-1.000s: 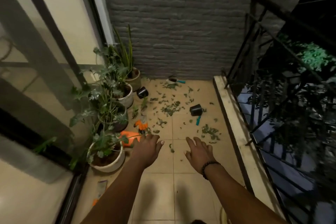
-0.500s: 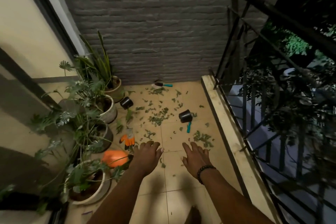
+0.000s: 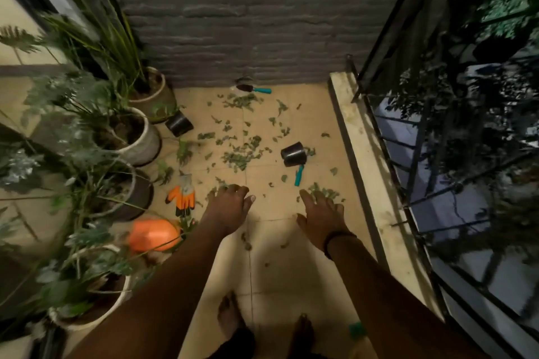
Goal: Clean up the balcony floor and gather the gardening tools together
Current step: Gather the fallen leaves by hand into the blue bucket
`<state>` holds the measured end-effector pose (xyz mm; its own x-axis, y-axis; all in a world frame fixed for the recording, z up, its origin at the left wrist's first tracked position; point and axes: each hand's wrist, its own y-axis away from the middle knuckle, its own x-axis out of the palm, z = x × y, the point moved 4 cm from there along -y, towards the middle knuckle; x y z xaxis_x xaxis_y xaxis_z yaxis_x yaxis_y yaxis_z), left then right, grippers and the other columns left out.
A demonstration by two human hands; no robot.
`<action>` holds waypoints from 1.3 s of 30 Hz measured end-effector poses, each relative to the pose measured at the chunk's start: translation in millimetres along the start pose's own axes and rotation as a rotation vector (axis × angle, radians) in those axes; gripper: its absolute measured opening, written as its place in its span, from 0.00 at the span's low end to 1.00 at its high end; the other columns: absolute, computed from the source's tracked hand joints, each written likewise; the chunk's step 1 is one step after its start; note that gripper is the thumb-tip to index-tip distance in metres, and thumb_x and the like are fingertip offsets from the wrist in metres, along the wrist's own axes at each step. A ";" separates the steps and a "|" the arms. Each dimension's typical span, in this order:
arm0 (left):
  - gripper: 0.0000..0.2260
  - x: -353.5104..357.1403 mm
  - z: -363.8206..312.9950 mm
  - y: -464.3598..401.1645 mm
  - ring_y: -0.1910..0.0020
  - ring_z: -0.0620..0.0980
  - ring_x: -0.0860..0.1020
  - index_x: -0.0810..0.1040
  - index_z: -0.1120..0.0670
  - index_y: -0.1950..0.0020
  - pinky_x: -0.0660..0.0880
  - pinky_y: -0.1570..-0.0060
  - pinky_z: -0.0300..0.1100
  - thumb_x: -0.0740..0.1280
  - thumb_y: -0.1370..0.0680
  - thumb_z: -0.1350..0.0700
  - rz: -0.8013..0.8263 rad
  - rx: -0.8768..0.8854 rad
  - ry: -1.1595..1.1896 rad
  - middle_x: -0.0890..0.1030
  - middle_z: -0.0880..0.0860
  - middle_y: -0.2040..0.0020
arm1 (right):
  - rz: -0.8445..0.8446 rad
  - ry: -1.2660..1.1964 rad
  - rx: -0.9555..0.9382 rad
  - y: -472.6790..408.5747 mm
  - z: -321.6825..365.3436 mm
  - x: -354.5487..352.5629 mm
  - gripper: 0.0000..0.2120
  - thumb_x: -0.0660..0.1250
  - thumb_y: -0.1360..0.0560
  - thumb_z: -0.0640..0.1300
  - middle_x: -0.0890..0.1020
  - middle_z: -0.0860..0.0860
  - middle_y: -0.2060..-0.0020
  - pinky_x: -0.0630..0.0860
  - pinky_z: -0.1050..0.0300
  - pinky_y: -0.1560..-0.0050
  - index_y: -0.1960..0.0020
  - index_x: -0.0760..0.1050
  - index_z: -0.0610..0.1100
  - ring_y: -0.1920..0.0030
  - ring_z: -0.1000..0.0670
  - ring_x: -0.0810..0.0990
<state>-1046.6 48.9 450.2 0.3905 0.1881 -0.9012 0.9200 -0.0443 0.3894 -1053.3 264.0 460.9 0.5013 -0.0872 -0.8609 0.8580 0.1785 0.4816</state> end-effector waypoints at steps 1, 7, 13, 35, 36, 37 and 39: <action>0.21 18.3 9.7 -19.0 0.31 0.59 0.70 0.71 0.51 0.28 0.65 0.33 0.55 0.51 0.15 0.44 -0.011 -0.017 0.007 0.72 0.55 0.29 | -0.004 0.010 -0.004 -20.9 -4.3 15.4 0.29 0.58 0.19 0.55 0.57 0.45 0.23 0.55 0.40 0.27 0.22 0.53 0.51 0.25 0.41 0.58; 0.18 158.8 79.8 -112.4 0.37 0.60 0.74 0.74 0.53 0.32 0.71 0.40 0.54 0.54 0.16 0.47 -0.027 -0.147 0.013 0.77 0.57 0.35 | 0.008 0.139 -0.179 -137.3 -21.2 154.1 0.31 0.59 0.19 0.52 0.56 0.45 0.23 0.59 0.43 0.28 0.21 0.51 0.50 0.26 0.41 0.60; 0.18 314.7 155.7 -192.4 0.43 0.63 0.77 0.76 0.58 0.36 0.74 0.47 0.51 0.56 0.15 0.48 -0.016 -0.230 0.160 0.80 0.62 0.41 | 0.102 0.258 -0.489 -240.4 -10.2 335.9 0.35 0.63 0.21 0.52 0.51 0.44 0.22 0.55 0.41 0.26 0.20 0.49 0.48 0.24 0.39 0.53; 0.31 383.3 143.4 -319.0 0.44 0.59 0.78 0.75 0.61 0.35 0.74 0.43 0.51 0.47 0.16 0.37 0.034 -0.312 0.892 0.79 0.60 0.41 | -0.098 -0.864 -0.270 -366.1 -17.0 439.2 0.08 0.62 0.22 0.38 0.82 0.47 0.56 0.80 0.45 0.50 0.54 0.80 0.45 0.54 0.45 0.80; 0.32 388.5 126.0 -324.3 0.47 0.58 0.79 0.75 0.61 0.38 0.74 0.45 0.51 0.45 0.17 0.36 0.052 -0.337 1.106 0.80 0.59 0.44 | -0.208 -1.063 -0.152 -374.7 -21.0 420.9 0.09 0.64 0.23 0.36 0.83 0.48 0.58 0.81 0.46 0.53 0.56 0.81 0.45 0.55 0.44 0.81; 0.33 391.1 110.4 -329.3 0.52 0.58 0.79 0.75 0.60 0.42 0.75 0.47 0.52 0.44 0.18 0.34 0.065 -0.363 1.292 0.80 0.59 0.48 | -0.297 -1.177 -0.078 -381.4 -21.4 402.5 0.09 0.66 0.24 0.35 0.84 0.49 0.59 0.81 0.50 0.56 0.57 0.82 0.45 0.56 0.45 0.82; 0.35 392.2 79.4 -342.3 0.59 0.57 0.79 0.74 0.60 0.49 0.77 0.52 0.51 0.41 0.19 0.32 0.090 -0.394 1.559 0.79 0.60 0.55 | -0.429 -1.311 -0.018 -387.0 -14.6 367.3 0.06 0.68 0.24 0.37 0.84 0.52 0.59 0.78 0.64 0.61 0.55 0.83 0.46 0.57 0.51 0.81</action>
<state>-1205.7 60.0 -51.7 -0.1989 0.9757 0.0922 0.7356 0.0865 0.6718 -1202.9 177.2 -44.1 -0.0535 -0.9869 -0.1520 0.9741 -0.0851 0.2095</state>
